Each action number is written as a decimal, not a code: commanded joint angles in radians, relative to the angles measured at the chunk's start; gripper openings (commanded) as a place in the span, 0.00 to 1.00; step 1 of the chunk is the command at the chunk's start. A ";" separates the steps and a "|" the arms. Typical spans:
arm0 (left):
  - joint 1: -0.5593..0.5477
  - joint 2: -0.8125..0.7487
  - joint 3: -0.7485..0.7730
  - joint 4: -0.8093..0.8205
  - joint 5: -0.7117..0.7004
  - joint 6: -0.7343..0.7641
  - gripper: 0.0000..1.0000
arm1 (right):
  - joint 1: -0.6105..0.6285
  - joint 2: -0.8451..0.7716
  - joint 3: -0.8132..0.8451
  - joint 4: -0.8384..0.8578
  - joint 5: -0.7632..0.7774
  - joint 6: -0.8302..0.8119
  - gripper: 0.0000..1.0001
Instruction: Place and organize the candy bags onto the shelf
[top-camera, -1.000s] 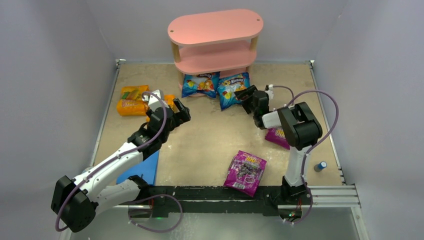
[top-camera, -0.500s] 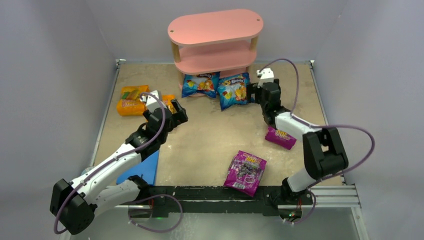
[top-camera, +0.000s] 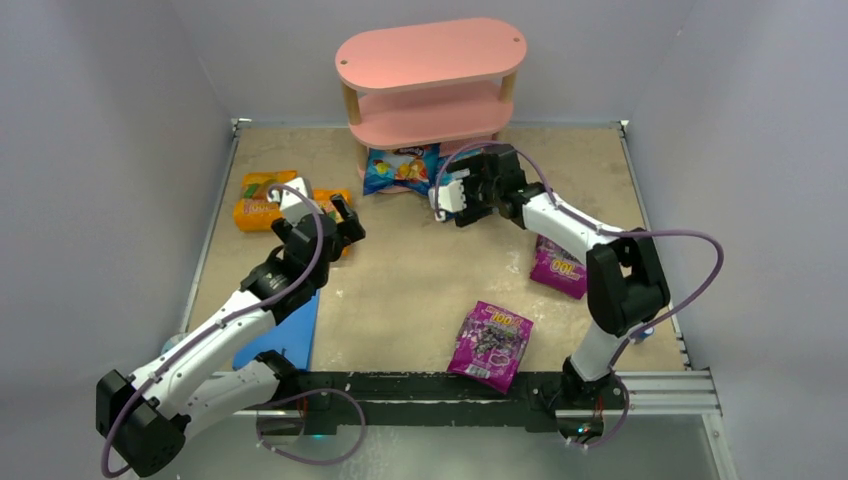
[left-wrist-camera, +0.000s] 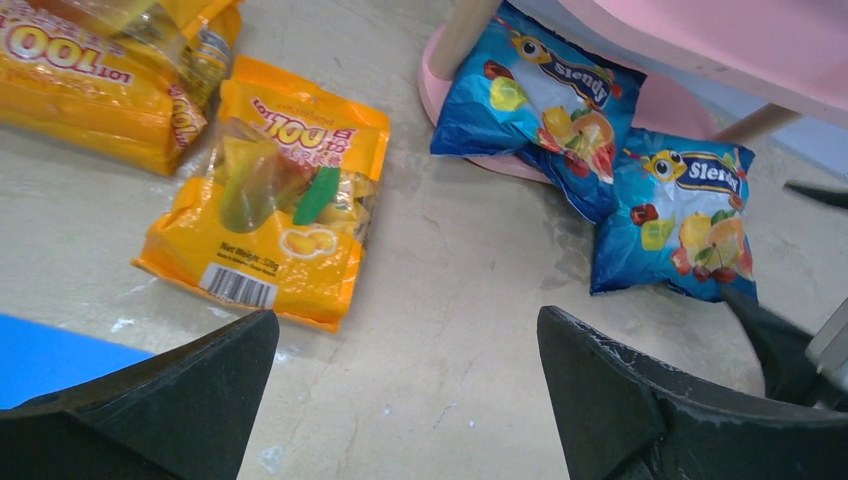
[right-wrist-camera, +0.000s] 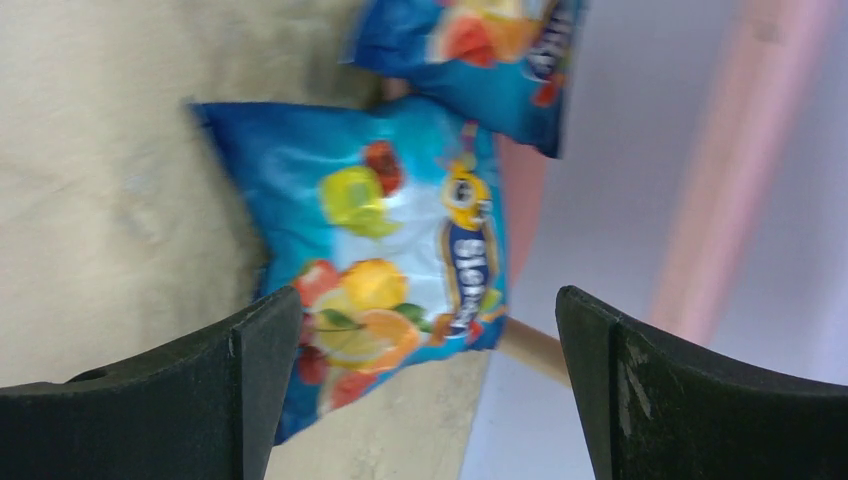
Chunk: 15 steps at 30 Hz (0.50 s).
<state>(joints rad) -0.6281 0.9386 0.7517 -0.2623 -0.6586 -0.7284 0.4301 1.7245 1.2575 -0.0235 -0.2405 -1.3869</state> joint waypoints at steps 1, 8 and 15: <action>0.008 -0.035 0.030 -0.039 -0.085 0.024 0.99 | -0.006 -0.001 -0.096 -0.119 -0.052 -0.233 0.98; 0.007 -0.002 0.051 -0.082 -0.119 0.016 0.99 | -0.023 0.063 -0.143 0.120 -0.027 -0.210 0.97; 0.007 0.016 0.044 -0.081 -0.125 0.003 0.99 | -0.041 0.175 -0.127 0.276 -0.009 -0.218 0.94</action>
<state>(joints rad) -0.6281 0.9447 0.7612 -0.3344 -0.7540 -0.7216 0.3996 1.8591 1.0904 0.1558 -0.2447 -1.5627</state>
